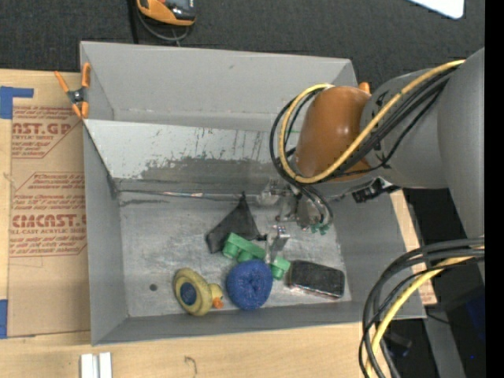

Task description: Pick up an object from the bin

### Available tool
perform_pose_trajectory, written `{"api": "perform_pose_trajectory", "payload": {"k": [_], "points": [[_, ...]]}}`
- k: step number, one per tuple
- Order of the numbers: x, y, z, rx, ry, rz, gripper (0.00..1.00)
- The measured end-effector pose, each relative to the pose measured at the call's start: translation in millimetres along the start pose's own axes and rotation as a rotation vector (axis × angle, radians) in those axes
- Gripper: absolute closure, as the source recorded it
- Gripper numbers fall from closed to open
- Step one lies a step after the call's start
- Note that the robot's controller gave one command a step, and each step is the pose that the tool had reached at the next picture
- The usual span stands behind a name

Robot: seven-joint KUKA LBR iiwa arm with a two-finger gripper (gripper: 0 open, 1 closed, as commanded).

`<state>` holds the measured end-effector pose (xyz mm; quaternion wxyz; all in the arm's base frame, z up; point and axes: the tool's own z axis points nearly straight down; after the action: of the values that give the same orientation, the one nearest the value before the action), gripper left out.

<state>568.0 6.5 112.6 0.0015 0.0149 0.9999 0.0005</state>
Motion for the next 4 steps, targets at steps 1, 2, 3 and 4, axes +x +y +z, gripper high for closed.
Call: {"api": "perform_pose_trajectory", "payload": {"k": [1, 2, 3, 4], "points": [[32.6, 21.9, -9.7, 0.000, 0.000, 0.047, 0.00], [-8.3, 23.7, 27.5, 0.000, -0.001, 0.123, 0.00], [8.7, 38.5, 35.5, -0.003, -0.028, 0.228, 1.00], [8.4, 38.2, 35.5, -0.003, -0.027, 0.227, 1.00]]}}
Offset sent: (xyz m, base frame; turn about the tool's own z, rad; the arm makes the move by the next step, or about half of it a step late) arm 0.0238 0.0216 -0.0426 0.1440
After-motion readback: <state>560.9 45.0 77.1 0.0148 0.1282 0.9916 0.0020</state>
